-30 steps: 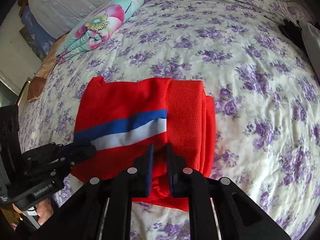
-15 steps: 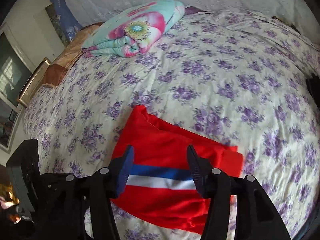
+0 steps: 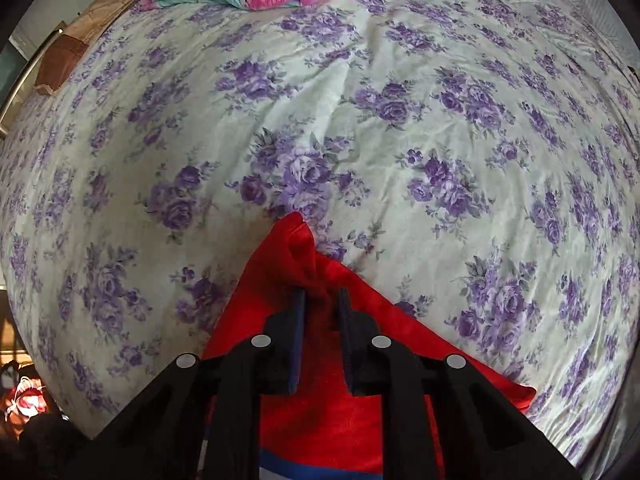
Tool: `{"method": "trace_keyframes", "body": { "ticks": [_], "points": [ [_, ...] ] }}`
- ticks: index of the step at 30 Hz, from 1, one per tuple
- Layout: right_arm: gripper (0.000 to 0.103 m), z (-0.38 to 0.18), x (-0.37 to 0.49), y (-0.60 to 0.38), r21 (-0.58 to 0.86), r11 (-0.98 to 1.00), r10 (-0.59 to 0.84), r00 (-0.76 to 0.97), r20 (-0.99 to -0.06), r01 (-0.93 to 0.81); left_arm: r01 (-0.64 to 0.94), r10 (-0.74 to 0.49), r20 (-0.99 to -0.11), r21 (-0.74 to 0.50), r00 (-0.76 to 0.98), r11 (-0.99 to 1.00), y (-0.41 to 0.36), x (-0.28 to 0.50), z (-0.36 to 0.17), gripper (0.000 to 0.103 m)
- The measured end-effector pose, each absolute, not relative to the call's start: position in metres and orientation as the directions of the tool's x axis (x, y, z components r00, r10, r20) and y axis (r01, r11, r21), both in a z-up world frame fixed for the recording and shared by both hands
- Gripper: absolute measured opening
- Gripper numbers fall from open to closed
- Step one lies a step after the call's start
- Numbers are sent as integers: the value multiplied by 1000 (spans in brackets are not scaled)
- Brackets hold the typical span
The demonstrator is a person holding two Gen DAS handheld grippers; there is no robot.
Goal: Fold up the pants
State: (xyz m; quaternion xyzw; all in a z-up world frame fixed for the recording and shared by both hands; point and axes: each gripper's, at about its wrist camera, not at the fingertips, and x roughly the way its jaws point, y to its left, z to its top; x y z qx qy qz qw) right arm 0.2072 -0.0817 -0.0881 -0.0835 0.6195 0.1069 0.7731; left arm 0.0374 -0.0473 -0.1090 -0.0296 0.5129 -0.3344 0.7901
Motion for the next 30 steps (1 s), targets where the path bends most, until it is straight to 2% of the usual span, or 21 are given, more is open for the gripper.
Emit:
{"method": "trace_keyframes", "body": {
  "ticks": [5, 7, 9, 10, 11, 12, 15, 22, 27, 30],
  "points": [
    [17, -84, 201, -72, -44, 952, 32, 242, -970, -303, 480, -575, -784, -422, 233, 769, -42, 41, -105, 2],
    [24, -63, 189, -85, -1, 958, 79, 266, -961, -288, 489, -587, -770, -424, 248, 762, -32, 35, -91, 3],
    [65, -31, 170, -110, 50, 965, 137, 328, -935, -258, 479, -595, -743, -419, 307, 771, -15, 31, -73, 21],
    [73, -14, 156, -126, 69, 969, 157, 381, -911, -235, 463, -592, -728, -416, 346, 783, -4, 32, -64, 43],
    [79, -1, 140, -144, 82, 976, 165, 434, -886, -203, 444, -591, -713, -420, 378, 791, 6, 33, -57, 57],
    [80, 9, 127, -161, 95, 981, 165, 467, -869, -171, 424, -589, -702, -429, 399, 798, 15, 36, -53, 60],
    [80, 12, 82, -211, 191, 979, 202, 498, -843, -73, 352, -576, -722, -462, 384, 814, 28, 59, -59, 61],
    [80, -40, -17, -261, 295, 952, 206, 545, -813, 81, 232, -578, -782, -532, 234, 814, 14, 103, -110, 60],
    [80, -54, -40, -268, 362, 924, 243, 547, -801, 120, 214, -640, -749, -605, 171, 767, -2, 119, -121, 61],
    [80, -52, -27, -275, 415, 899, 276, 555, -785, 140, 275, -624, -750, -566, 219, 777, -8, 107, -106, 47]
  ]
}}
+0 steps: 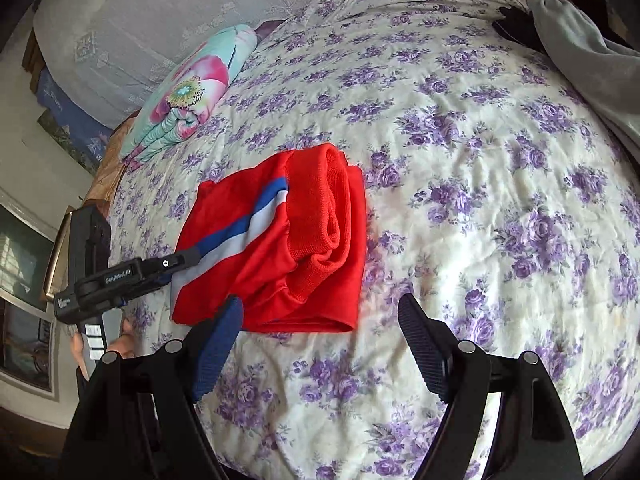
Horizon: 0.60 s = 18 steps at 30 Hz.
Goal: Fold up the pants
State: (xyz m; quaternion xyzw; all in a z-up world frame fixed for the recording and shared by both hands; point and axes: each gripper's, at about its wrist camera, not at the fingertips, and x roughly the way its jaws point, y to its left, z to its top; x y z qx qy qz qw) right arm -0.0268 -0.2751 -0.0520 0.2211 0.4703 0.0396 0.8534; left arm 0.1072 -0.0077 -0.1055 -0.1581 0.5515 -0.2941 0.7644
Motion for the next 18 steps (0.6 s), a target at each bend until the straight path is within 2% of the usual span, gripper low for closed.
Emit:
{"method": "trace_keyframes", "body": {
  "ticks": [1, 7, 12, 16, 17, 18],
  "points": [
    [80, -53, -19, -276, 434, 890, 294, 552, -780, 139, 282, -620, -751, -559, 228, 780, -7, 105, -103, 40],
    [80, -72, 26, -278, 433, 881, 296, 495, -817, 189, 254, -634, -746, -585, 204, 770, 0, 109, -110, 37],
    [80, -87, 39, -281, 460, 865, 333, 457, -825, 200, 251, -640, -744, -594, 190, 764, 3, 112, -116, 40],
    [80, -103, 45, -283, 484, 852, 373, 418, -828, 199, 233, -650, -738, -611, 178, 757, 7, 115, -121, 47],
    [81, -108, 47, -282, 501, 843, 397, 404, -824, 194, 229, -652, -738, -613, 176, 756, 7, 116, -123, 49],
    [86, -113, 50, -281, 520, 833, 420, 395, -817, 190, 227, -656, -735, -619, 170, 752, 7, 117, -124, 50]
  ]
}}
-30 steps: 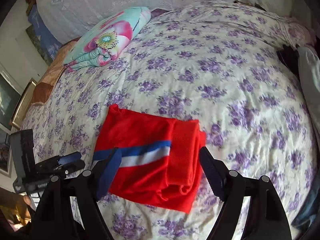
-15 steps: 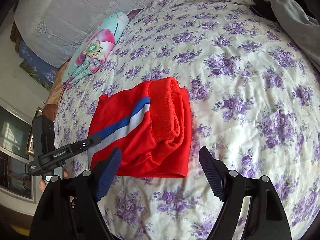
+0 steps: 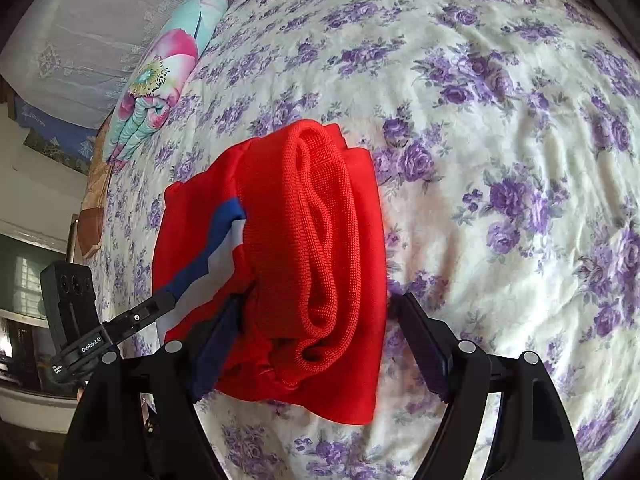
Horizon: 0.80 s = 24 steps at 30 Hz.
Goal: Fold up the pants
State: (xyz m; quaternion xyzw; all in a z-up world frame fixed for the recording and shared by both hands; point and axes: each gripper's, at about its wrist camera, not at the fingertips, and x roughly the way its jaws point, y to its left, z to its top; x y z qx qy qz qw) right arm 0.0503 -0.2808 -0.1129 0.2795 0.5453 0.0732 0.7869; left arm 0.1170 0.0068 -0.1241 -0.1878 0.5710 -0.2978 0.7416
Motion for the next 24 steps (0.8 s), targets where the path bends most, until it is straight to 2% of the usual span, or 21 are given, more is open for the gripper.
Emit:
{"method": "trace_keyframes", "body": {
  "ticks": [2, 3, 4, 5, 7, 8, 13, 17, 20, 24],
  "points": [
    [88, -118, 55, -279, 561, 809, 459, 409, -789, 174, 226, -667, -730, -631, 153, 742, 2, 122, -128, 53],
    [80, -118, 57, -275, 569, 808, 465, 428, -775, 152, 219, -672, -726, -638, 146, 738, 0, 123, -130, 52],
    [70, -117, 57, -270, 554, 821, 449, 445, -775, 136, 213, -678, -720, -647, 147, 732, -1, 124, -130, 42],
    [48, -114, 55, -265, 519, 845, 415, 452, -789, 130, 220, -671, -724, -636, 161, 740, -2, 121, -125, 33],
    [41, -104, 49, -258, 492, 865, 391, 480, -785, 99, 271, -650, -732, -596, 204, 756, -4, 111, -109, 19],
    [38, -98, 44, -255, 477, 874, 378, 496, -782, 87, 285, -642, -734, -581, 221, 762, -7, 107, -102, 19],
    [35, -76, 36, -247, 449, 891, 356, 517, -778, 64, 309, -602, -759, -527, 250, 792, -14, 98, -79, 18],
    [35, -51, 56, -252, 433, 900, 349, 511, -786, 52, 314, -577, -780, -500, 243, 807, -23, 120, -53, 18],
    [35, -26, 93, -262, 411, 911, 326, 535, -779, 42, 316, -552, -793, -471, 256, 823, -39, 163, -27, 18],
    [35, 2, 176, -282, 395, 917, 294, 581, -759, 51, 298, -522, -802, -442, 290, 846, -69, 257, -3, 18]
  ]
}}
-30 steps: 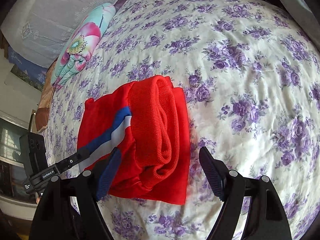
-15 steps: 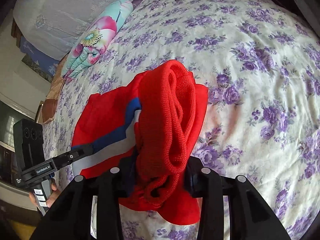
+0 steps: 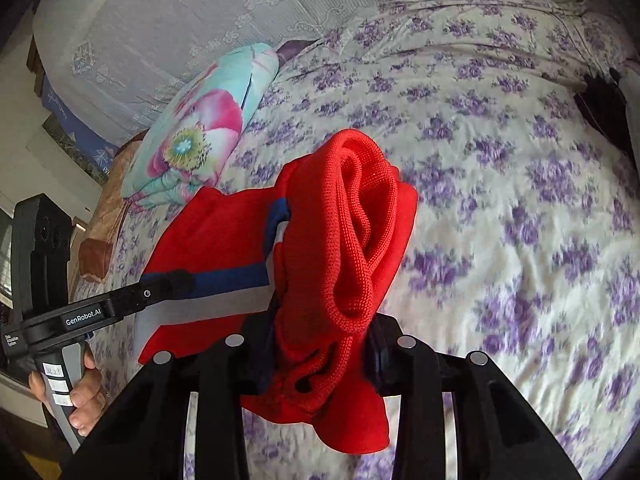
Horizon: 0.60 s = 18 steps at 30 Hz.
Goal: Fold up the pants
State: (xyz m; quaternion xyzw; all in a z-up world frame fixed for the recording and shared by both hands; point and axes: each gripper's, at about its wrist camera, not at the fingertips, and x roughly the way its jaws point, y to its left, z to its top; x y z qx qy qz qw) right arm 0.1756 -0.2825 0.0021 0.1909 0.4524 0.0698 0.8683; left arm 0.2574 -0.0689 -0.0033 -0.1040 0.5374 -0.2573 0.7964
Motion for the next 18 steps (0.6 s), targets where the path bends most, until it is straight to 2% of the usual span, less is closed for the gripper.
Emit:
{"method": "trace_keyframes", "body": {
  "ticks": [4, 8, 14, 15, 16, 17, 18],
  "points": [
    [35, 1, 279, -307, 339, 939, 233, 621, -749, 56, 287, -498, -796, -416, 345, 863, -102, 362, 0, 18],
    [35, -27, 375, -340, 339, 936, 216, 615, -758, 90, 244, -482, -800, -418, 359, 875, -128, 448, -21, 18],
    [36, -71, 430, -369, 375, 922, 238, 621, -746, 96, 271, -485, -792, -407, 372, 872, -146, 505, -55, 18],
    [41, -78, 432, -373, 378, 920, 240, 619, -748, 100, 271, -479, -794, -401, 373, 875, -146, 508, -61, 18],
    [46, -84, 433, -378, 381, 918, 238, 617, -750, 108, 270, -469, -800, -390, 374, 880, -145, 510, -69, 23],
    [58, -90, 434, -383, 389, 913, 236, 613, -754, 126, 255, -449, -812, -375, 373, 891, -142, 512, -77, 38],
    [65, -95, 434, -387, 400, 905, 239, 604, -760, 146, 230, -431, -823, -368, 370, 901, -138, 513, -84, 46]
  ]
}}
